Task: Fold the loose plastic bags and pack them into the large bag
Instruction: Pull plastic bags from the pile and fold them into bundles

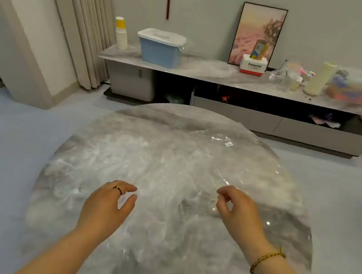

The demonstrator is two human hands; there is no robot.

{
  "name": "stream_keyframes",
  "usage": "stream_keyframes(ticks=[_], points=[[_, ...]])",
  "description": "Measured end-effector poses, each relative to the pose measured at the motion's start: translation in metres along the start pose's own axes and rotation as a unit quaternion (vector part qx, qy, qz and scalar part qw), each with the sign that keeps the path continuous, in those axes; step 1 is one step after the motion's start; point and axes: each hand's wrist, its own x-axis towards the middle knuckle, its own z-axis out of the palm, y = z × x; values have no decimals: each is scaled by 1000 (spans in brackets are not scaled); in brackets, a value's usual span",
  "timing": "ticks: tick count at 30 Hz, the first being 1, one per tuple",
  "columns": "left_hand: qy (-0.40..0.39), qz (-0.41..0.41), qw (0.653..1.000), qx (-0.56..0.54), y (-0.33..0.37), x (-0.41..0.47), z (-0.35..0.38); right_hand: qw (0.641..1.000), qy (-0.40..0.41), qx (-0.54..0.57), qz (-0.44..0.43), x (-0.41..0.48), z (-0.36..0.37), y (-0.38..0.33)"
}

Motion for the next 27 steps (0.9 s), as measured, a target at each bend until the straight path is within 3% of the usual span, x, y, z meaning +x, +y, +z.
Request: stream_keyframes(ticks=[7, 13, 27], points=[[39, 66, 997, 9, -43, 8, 71, 998, 44, 45, -22, 4, 81, 45], [68, 130, 987, 67, -68, 12, 97, 997, 18, 67, -44, 0, 110, 58], [34, 120, 992, -5, -78, 0, 101, 1000, 25, 10, 5, -15, 113, 62]])
